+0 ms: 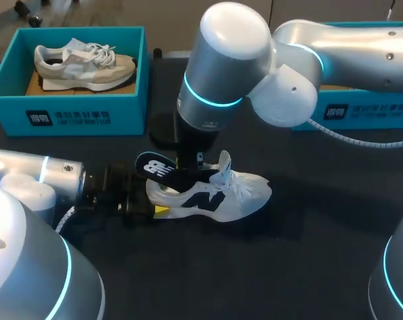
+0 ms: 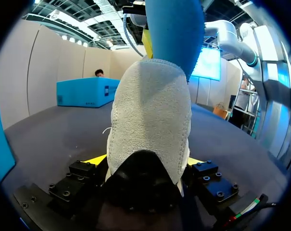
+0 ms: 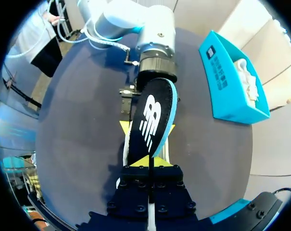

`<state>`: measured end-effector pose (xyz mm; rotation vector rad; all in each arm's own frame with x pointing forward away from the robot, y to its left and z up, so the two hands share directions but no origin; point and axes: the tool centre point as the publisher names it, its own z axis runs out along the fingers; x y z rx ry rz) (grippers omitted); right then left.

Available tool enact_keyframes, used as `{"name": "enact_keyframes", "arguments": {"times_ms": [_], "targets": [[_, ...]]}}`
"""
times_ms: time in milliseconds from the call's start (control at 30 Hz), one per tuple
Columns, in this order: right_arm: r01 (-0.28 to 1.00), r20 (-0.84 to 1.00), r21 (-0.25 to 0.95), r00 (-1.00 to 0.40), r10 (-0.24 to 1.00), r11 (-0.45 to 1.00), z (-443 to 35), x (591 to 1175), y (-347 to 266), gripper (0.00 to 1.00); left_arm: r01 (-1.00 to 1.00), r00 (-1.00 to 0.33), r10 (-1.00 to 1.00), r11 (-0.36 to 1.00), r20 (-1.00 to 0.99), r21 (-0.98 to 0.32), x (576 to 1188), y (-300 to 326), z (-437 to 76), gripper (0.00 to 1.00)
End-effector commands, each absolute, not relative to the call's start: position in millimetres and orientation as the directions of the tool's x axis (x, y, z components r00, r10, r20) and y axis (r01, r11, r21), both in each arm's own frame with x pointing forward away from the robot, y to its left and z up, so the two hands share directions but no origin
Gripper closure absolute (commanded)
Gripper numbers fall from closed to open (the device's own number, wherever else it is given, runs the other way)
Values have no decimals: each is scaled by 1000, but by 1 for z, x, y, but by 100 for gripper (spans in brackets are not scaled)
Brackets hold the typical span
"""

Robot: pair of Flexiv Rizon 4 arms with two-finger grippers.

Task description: Take the shoe out of the shoebox, open the shoe tongue, remove and reinsert the insole, then place the shoe into the shoebox

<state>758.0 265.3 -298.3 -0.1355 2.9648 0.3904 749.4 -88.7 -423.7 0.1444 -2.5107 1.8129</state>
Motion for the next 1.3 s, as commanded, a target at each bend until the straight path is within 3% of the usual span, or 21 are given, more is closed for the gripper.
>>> {"name": "enact_keyframes", "arguments": {"times_ms": [33,100,133,167,200,367,1033,1300], "targets": [[-112,-138,247,-987,-80,963,-305,764,275,100,-100,-995,-53,312,88,-945,749,-90,-424,100],[-107,-128,252,-989,-77,962,-305,765,274,100,-100,-995,-53,312,88,-945,749,-90,-424,100],[-95,-115,255,-991,-67,962,-305,765,274,75,-100,-995,-53,312,88,-945,749,-90,-424,100],[-88,-109,258,-992,-62,962,-305,765,273,16,-100,-995,-53,312,88,-945,749,-90,-424,100],[-78,-110,263,-993,-50,962,-305,765,271,0,-100,-995,-53,312,88,-945,749,-90,-424,100],[-44,-111,314,-994,-9,948,-294,763,268,0,-100,-995,-53,312,88,-945,749,-90,-424,100],[-44,-111,314,-994,-9,948,-294,763,268,0,-100,-995,-53,312,88,-945,749,-90,-424,100],[50,60,336,-998,31,940,-289,761,265,0,-100,-995,-53,312,88,-945,749,-90,-424,100]]}}
